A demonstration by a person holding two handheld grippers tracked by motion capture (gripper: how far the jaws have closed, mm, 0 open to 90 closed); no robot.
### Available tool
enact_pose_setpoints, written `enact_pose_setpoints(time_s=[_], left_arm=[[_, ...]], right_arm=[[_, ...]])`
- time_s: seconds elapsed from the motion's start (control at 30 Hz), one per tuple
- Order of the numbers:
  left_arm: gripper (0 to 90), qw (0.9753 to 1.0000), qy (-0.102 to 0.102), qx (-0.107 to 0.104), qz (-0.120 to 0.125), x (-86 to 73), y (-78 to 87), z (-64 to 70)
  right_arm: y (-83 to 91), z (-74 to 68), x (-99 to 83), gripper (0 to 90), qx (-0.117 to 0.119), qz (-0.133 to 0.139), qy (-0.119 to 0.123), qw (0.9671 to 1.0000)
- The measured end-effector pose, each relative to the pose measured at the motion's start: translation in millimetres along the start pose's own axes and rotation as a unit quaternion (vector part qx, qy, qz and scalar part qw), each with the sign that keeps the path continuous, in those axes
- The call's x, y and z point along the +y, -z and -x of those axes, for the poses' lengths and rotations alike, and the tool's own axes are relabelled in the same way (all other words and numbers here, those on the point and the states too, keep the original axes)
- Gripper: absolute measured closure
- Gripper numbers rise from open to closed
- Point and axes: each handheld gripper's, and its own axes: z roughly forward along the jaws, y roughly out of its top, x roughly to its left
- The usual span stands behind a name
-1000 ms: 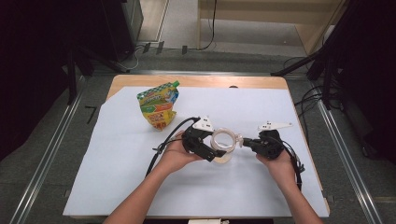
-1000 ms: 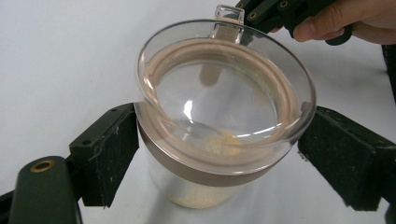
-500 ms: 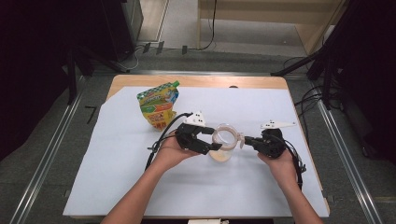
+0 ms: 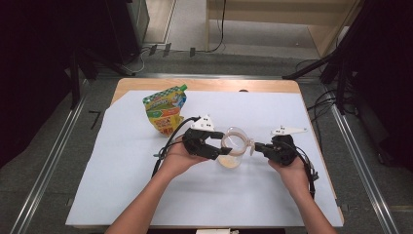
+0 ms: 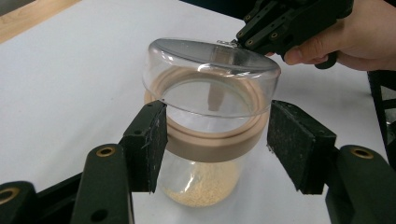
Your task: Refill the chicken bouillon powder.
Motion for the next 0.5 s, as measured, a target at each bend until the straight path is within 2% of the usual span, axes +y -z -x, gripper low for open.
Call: enact_pose_setpoints(time_s=[0.03, 0.1, 0.13, 0.17, 0.2, 0.23, 0.27, 0.3, 0.33, 0.37, 0.5], left_arm=[[47.1, 1.0000, 0.001, -0.009, 0.000, 2.9, 0.1, 2.2], [47.0, 0.9999, -0.003, -0.008, -0.008, 5.5, -1.4, 5.7], [51.5, 0.9996, -0.015, -0.012, -0.021, 9.2, -3.0, 11.1], [53.0, 0.9996, -0.015, -0.012, -0.021, 9.2, -3.0, 11.1], [57.0, 0.9992, -0.021, -0.025, -0.023, 13.7, -4.1, 17.4], [61.2, 0.9992, -0.021, -0.025, -0.023, 13.7, -4.1, 17.4], [65.2, 0.9989, -0.025, -0.028, -0.027, 19.3, -4.4, 23.0], [69.3, 0.9989, -0.025, -0.028, -0.027, 19.3, -4.4, 23.0], [69.3, 0.9987, -0.023, -0.035, -0.030, 22.2, -4.5, 24.5], [74.9, 0.9984, -0.024, -0.041, -0.030, 28.6, -4.6, 26.7], [79.7, 0.9978, -0.024, -0.054, -0.029, 38.3, -8.4, 29.5]], right_arm=[[0.1, -0.7, 0.3, 90.0, 0.013, 0.005, 0.001, 0.9999], [0.2, -2.1, 0.5, 90.0, 0.015, 0.006, 0.003, 0.9999], [0.0, -7.6, 1.4, 90.0, 0.013, 0.005, 0.017, 0.9998], [0.0, -7.6, 1.4, 90.0, 0.013, 0.005, 0.017, 0.9998], [-0.6, -10.3, 1.6, 90.0, 0.016, 0.005, 0.021, 0.9996], [-0.6, -10.3, 1.6, 90.0, 0.016, 0.005, 0.021, 0.9996], [-0.9, -12.2, 1.5, 90.0, 0.012, 0.006, 0.028, 0.9995], [-0.9, -12.2, 1.5, 90.0, 0.012, 0.006, 0.028, 0.9995], [-0.5, -12.3, 1.5, 90.0, 0.012, 0.006, 0.027, 0.9995], [0.4, -12.1, 1.5, 90.0, 0.015, 0.007, 0.023, 0.9996], [0.9, -13.7, 0.6, 90.0, 0.009, 0.009, 0.022, 0.9997]])
